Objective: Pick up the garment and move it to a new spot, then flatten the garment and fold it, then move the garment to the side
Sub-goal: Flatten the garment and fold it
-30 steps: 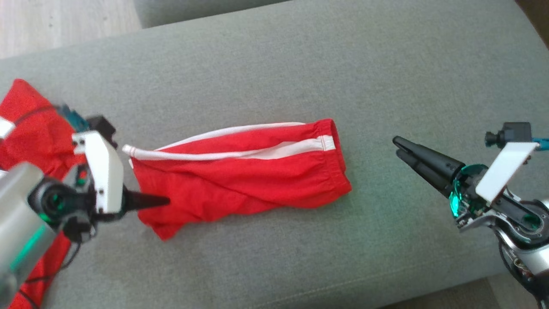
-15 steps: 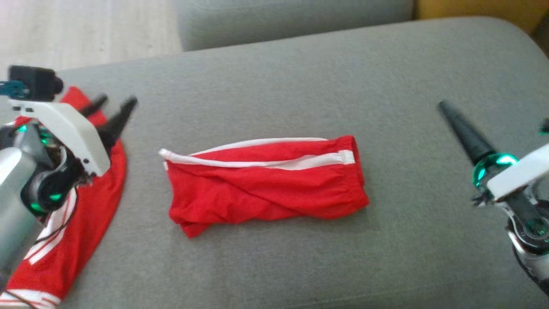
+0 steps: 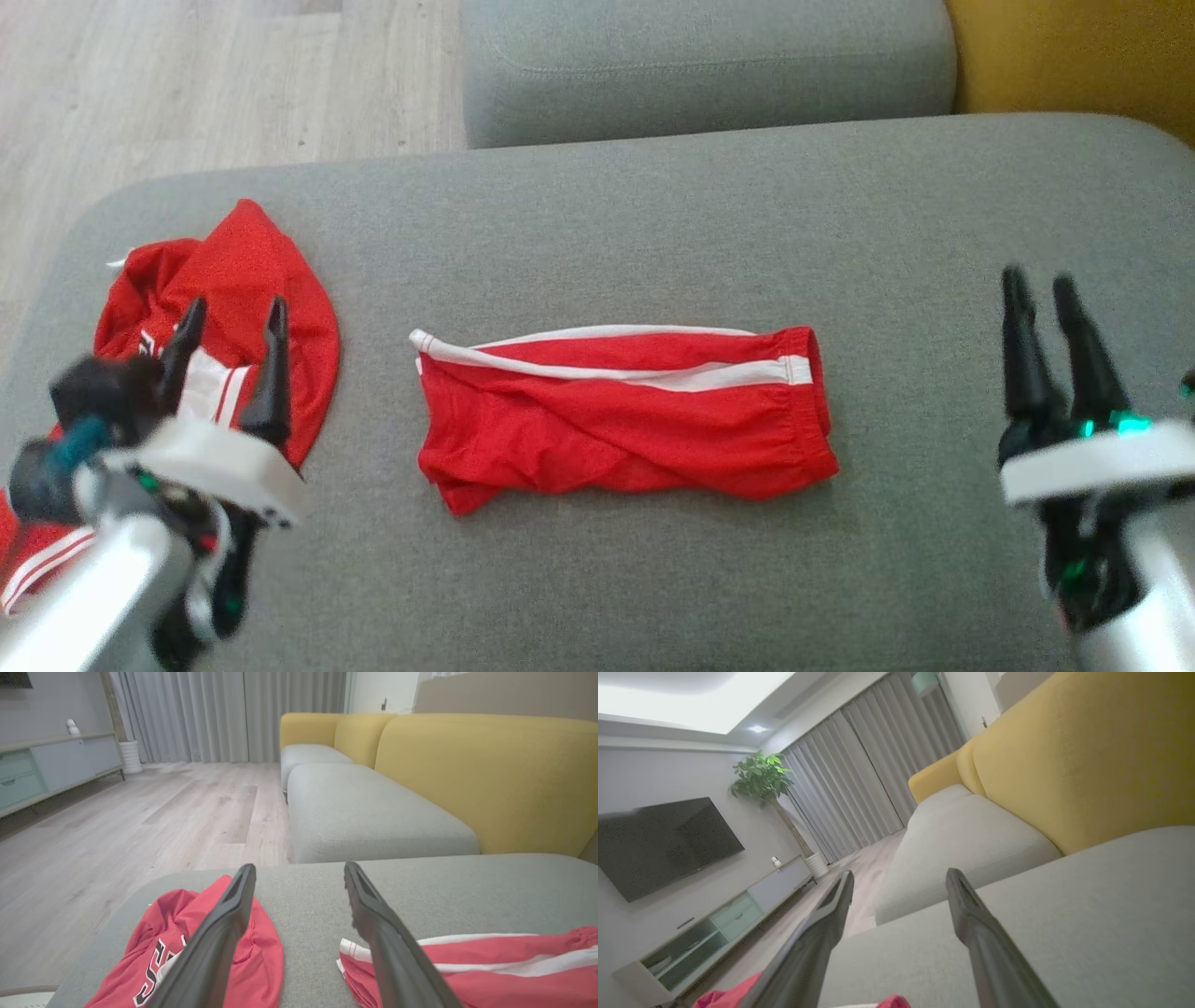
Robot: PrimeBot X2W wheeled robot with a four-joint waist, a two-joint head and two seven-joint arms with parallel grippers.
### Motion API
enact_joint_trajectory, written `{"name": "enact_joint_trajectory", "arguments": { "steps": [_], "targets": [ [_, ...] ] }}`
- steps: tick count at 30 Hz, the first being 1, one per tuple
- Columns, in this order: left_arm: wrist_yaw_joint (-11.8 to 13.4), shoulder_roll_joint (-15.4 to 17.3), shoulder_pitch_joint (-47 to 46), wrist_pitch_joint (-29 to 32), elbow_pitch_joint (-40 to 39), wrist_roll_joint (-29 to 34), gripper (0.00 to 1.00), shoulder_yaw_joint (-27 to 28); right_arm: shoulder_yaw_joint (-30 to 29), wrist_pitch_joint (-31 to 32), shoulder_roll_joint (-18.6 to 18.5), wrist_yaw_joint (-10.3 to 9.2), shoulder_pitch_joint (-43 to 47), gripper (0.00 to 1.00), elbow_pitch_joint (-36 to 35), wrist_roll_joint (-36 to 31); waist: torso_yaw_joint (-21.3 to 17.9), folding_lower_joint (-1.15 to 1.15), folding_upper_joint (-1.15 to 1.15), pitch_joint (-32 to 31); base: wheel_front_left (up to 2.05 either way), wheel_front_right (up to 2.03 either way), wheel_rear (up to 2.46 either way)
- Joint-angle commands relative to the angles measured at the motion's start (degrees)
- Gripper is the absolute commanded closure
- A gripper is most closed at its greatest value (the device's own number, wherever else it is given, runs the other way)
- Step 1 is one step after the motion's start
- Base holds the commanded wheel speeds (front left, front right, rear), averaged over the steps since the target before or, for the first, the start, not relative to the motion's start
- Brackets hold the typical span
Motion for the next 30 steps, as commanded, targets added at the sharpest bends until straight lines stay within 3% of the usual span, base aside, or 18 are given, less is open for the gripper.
{"name": "enact_joint_trajectory", "arguments": {
  "steps": [1,6,11,21,30],
  "targets": [
    [0.78,0.64,-0.64,-0.68,-2.23,2.49,0.00,4.90,-0.53,-0.58,0.42,-0.04,0.29,0.00,-1.26,-2.75,0.14,0.00,0.00,-0.04,0.00,0.00,0.00],
    [0.91,-7.30,8.97,-0.69,-5.29,11.60,0.00,13.30,-4.64,0.63,5.49,-0.04,5.35,0.00,-0.04,-13.08,0.52,0.00,0.00,-0.05,0.00,0.00,0.00],
    [-3.99,-13.88,14.36,-0.70,-4.33,17.31,0.00,18.18,-5.47,3.35,8.22,-0.04,6.94,0.00,1.19,-18.67,0.37,0.00,0.00,0.47,0.00,0.00,0.00],
    [-11.23,-20.35,15.56,-0.70,-0.75,22.70,0.00,23.27,-3.17,9.02,8.87,-0.04,1.39,0.00,5.13,-21.46,1.27,0.00,0.00,0.73,0.00,0.00,0.00],
    [-15.83,-24.33,14.05,-0.71,2.19,25.49,0.00,25.35,-0.13,14.61,10.64,-0.04,-8.82,0.00,16.12,-23.68,4.43,0.00,0.00,2.02,0.00,0.00,0.00]
  ]
}}
